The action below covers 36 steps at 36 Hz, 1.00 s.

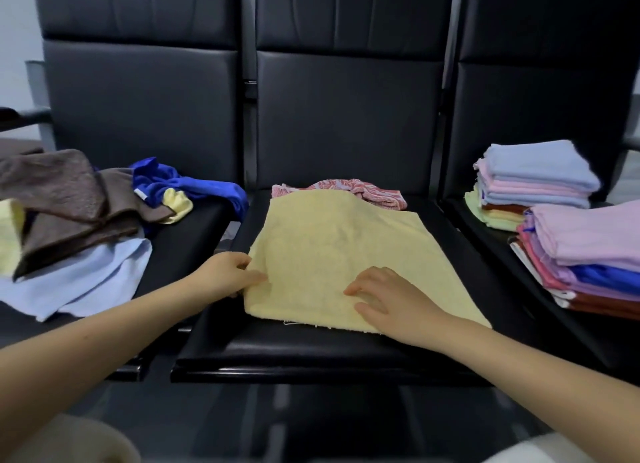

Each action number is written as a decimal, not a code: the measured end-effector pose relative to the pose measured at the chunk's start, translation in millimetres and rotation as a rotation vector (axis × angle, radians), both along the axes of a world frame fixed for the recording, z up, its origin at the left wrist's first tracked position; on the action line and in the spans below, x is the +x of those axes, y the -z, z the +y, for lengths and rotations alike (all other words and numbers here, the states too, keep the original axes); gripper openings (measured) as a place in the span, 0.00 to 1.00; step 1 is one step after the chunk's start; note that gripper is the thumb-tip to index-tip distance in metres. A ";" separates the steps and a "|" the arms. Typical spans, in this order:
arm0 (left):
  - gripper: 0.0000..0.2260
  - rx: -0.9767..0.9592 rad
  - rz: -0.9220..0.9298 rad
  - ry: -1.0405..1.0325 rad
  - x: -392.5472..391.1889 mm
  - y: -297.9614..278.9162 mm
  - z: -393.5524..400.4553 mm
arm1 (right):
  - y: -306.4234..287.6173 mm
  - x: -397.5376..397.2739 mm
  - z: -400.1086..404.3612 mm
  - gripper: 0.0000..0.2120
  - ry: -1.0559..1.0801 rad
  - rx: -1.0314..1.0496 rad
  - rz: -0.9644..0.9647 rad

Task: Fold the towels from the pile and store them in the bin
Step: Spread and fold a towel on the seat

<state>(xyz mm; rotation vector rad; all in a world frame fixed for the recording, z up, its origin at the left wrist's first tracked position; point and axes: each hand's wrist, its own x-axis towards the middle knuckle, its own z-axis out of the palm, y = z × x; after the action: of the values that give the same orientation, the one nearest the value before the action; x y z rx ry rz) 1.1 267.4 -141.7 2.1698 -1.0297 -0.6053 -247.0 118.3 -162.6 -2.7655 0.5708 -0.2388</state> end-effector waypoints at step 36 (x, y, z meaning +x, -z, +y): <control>0.15 -0.251 -0.918 0.461 -49.8 14.6 -11.4 | 0.0 -2.2 -0.3 0.13 -0.048 0.004 -0.081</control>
<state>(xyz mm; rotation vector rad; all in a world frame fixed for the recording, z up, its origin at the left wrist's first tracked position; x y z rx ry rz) -48.7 256.0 -156.3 1.9757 -1.9792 0.3960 -249.2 118.0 -162.6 -2.7477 0.4828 -0.3369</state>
